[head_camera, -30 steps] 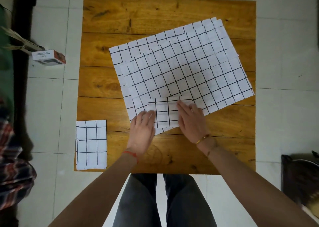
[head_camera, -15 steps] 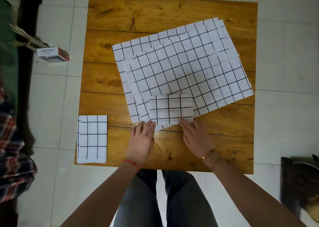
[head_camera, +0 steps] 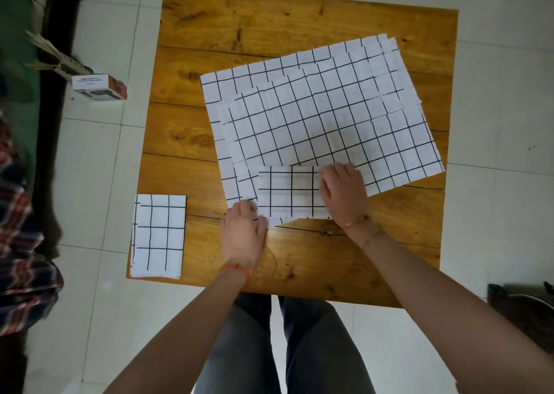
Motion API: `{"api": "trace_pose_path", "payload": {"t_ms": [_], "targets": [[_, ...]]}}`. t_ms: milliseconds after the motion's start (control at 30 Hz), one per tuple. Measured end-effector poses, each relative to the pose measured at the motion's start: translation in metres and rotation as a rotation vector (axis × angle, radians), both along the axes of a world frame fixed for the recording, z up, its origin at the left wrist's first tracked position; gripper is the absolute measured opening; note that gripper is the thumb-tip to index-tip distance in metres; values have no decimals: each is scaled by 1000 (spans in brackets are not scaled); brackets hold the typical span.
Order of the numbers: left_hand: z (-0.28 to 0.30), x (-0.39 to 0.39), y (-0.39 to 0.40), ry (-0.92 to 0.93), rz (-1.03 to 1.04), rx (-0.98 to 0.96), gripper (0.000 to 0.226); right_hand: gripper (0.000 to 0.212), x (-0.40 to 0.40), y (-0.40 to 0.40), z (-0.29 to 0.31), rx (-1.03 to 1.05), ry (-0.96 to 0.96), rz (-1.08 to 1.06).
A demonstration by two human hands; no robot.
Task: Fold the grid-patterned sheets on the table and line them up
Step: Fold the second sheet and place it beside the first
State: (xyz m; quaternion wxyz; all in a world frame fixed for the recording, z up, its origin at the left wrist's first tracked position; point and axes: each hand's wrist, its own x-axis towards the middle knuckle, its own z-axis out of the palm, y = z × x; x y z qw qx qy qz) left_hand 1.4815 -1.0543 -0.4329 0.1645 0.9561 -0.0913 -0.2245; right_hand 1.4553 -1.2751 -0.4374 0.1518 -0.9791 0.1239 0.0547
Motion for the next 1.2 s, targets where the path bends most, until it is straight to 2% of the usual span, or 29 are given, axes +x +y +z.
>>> {"api": "trace_pose_path", "payload": {"t_ms": [67,167,300,433,600,733,833,933,1067,1133,1200], "targets": [[2,7,-9,109,170,-21,12,21,26,1,-3,35,41,14],[6,12,-22,245,318,-7,24,18,51,5,-7,52,122,85],[5,13,-31,314,464,-70,35,20,63,11,-11,43,190,100],[4,11,-33,346,530,-121,35,17,63,8,-14,87,242,68],[2,11,-28,366,544,-139,33,13,58,3,-11,465,290,-99],[-1,8,-18,424,563,-202,47,13,50,4,7,797,339,-297],[1,7,-12,544,684,-480,42,9,39,13,16,1044,338,-483],[8,7,-1,559,731,-718,31,6,28,31,23,1209,310,-662],[13,7,25,528,683,-784,15,6,12,59,20,1207,278,-750],[12,7,41,553,703,-771,21,6,7,76,23,1195,291,-756],[14,8,58,585,723,-762,30,10,5,94,30,1283,282,-777]]}}
